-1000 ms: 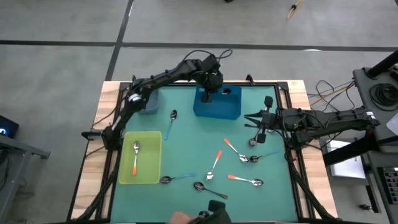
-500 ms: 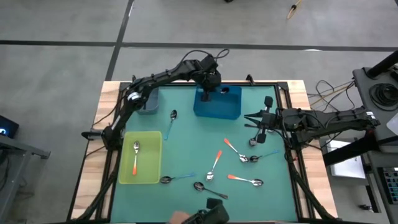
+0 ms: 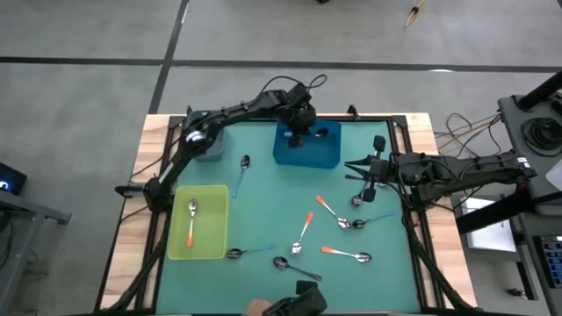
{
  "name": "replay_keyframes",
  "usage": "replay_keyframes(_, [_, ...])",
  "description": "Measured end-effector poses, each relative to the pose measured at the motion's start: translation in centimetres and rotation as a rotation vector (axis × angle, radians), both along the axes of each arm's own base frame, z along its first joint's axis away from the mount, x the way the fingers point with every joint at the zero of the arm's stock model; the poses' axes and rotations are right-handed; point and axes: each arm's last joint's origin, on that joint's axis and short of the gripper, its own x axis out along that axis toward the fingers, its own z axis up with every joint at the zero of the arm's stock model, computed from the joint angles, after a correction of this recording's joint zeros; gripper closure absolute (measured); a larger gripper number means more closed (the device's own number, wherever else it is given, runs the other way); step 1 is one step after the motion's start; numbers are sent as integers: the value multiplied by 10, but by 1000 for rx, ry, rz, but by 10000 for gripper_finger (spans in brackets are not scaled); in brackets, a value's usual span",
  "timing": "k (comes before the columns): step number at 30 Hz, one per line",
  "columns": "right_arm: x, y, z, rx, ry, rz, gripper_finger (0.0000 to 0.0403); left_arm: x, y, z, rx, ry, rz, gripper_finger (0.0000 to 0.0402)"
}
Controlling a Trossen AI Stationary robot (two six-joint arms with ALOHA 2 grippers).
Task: Sort silverware by color (type)
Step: Put the blue spoon into the dark blue bin
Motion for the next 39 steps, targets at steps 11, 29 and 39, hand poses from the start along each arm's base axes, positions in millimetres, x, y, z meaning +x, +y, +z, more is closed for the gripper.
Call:
replay_keyframes(11, [0, 0, 0, -4, 2, 1, 390, 4, 2, -24, -38, 42, 19, 401])
replay_keyframes(29, [0, 0, -1, -4, 4, 1, 390, 5, 3, -31, -48, 54, 29, 397])
replay_keyframes(39, [0, 0, -1, -4, 4, 1, 390, 1, 1, -33, -99, 103, 68, 396])
